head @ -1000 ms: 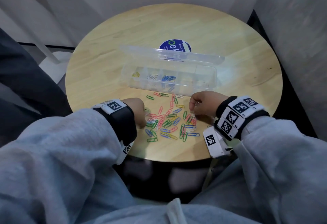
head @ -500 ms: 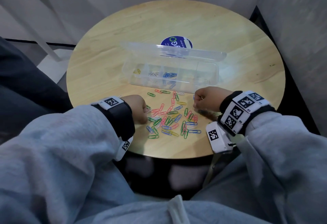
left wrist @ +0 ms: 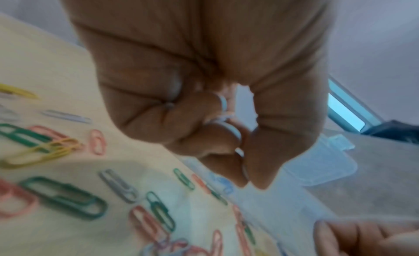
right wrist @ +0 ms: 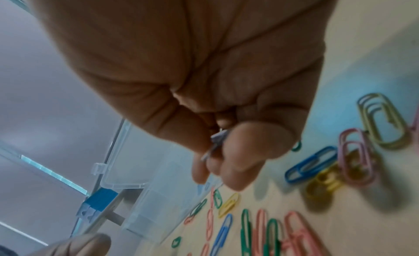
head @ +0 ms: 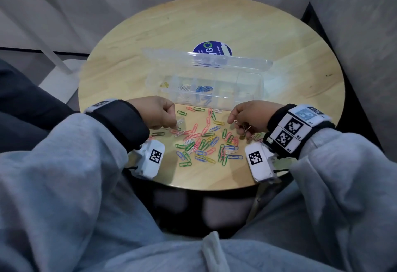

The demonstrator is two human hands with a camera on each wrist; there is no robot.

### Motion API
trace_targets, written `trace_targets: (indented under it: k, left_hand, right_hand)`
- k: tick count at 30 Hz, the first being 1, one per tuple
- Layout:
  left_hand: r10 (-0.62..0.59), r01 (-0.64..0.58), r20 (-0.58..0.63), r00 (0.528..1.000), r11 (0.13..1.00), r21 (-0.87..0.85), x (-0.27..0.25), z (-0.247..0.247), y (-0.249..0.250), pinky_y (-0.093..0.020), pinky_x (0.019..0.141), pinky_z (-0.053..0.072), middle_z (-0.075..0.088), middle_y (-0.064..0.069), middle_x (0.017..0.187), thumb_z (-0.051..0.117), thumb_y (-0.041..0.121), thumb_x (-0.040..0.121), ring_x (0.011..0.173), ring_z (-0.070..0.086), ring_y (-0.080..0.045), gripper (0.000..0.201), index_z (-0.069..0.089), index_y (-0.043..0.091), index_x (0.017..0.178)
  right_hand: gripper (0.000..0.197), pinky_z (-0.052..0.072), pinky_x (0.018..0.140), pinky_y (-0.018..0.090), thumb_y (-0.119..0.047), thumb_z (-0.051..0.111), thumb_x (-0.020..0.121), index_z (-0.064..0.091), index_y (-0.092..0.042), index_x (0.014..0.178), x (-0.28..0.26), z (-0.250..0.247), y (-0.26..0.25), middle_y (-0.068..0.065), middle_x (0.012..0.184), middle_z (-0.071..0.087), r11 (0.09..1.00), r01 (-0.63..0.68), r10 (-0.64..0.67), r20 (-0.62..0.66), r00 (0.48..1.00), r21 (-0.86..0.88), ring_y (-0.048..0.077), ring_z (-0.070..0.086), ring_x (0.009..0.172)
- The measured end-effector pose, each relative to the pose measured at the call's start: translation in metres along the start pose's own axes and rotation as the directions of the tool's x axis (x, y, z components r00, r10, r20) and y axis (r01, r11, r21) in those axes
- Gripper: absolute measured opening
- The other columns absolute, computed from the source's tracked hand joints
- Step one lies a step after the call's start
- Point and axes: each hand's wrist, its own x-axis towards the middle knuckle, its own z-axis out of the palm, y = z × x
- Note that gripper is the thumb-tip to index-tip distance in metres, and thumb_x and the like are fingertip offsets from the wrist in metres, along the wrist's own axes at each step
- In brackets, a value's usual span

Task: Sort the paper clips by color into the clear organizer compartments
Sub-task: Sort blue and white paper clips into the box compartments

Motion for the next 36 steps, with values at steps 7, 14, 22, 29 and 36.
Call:
trace_targets:
  k: [7, 14, 22, 29, 36]
  left_hand:
    - [-0.029, 0.071, 0.1, 0.995, 0.889, -0.452, 0.006, 0.006, 0.011, -0.012, 0.035, 0.027, 0.043, 0.002, 0.05, 0.038, -0.005, 0.082, 0.033, 0.038, -0.005, 0.024, 0.056, 0.009, 0.074]
    - [-0.044, 0.157, 0.208, 0.977, 0.808, -0.567, 0.006, -0.002, 0.011, -0.014, 0.038, 0.025, 0.036, -0.002, 0.052, 0.027, 0.005, 0.064, 0.038, 0.036, -0.013, 0.026, 0.045, 0.011, 0.046]
    - [-0.21, 0.199, -0.027, 0.977, 0.958, -0.208, 0.015, -0.004, 0.011, -0.018, 0.039, 0.022, 0.038, -0.002, 0.059, 0.04, 0.018, 0.091, 0.041, 0.031, -0.011, 0.037, 0.04, 0.011, 0.055]
    - [-0.109, 0.174, -0.157, 0.982, 0.847, 0.503, 0.014, 0.01, 0.012, -0.023, 0.056, 0.032, 0.052, -0.004, 0.069, 0.066, 0.027, 0.079, 0.067, 0.047, -0.022, 0.015, 0.062, 0.015, 0.071]
    - [-0.023, 0.092, -0.123, 0.992, 0.797, 0.597, 0.024, 0.026, 0.004, -0.022, 0.054, 0.035, 0.057, 0.007, 0.069, 0.072, 0.02, 0.072, 0.072, 0.054, -0.016, 0.017, 0.057, 0.022, 0.063]
  right_hand:
    - [0.014, 0.038, 0.049, 0.02, -0.015, 0.061, 0.082, 0.057, -0.026, 0.074, -0.007, 0.007, -0.005, -0.007, 0.065, 0.052, 0.863, 0.126, -0.192, -0.087, 0.977, -0.49, 0.006, 0.049, 0.054]
    - [0.044, 0.039, 0.07, 0.023, -0.019, 0.054, 0.088, 0.05, -0.035, 0.129, -0.001, 0.014, -0.016, 0.0, 0.097, 0.055, 0.744, 0.122, -0.243, -0.096, 0.965, -0.657, 0.017, 0.051, 0.082]
    - [0.05, 0.041, 0.086, 0.026, -0.021, 0.048, 0.093, 0.038, -0.033, 0.141, 0.008, 0.017, -0.02, 0.003, 0.143, 0.046, 0.648, 0.042, -0.166, -0.087, 0.982, -0.76, 0.023, 0.049, 0.124]
    - [0.025, 0.033, 0.054, 0.022, -0.005, 0.049, 0.085, 0.056, -0.017, 0.106, 0.0, 0.017, -0.021, 0.004, 0.099, 0.055, 0.608, 0.031, -0.186, -0.104, 0.977, -0.793, 0.022, 0.048, 0.083]
    - [0.026, 0.042, 0.067, 0.027, -0.008, 0.044, 0.087, 0.062, -0.008, 0.105, 0.007, 0.019, -0.021, 0.009, 0.105, 0.065, 0.531, 0.009, -0.143, -0.079, 0.987, -0.847, 0.026, 0.056, 0.087]
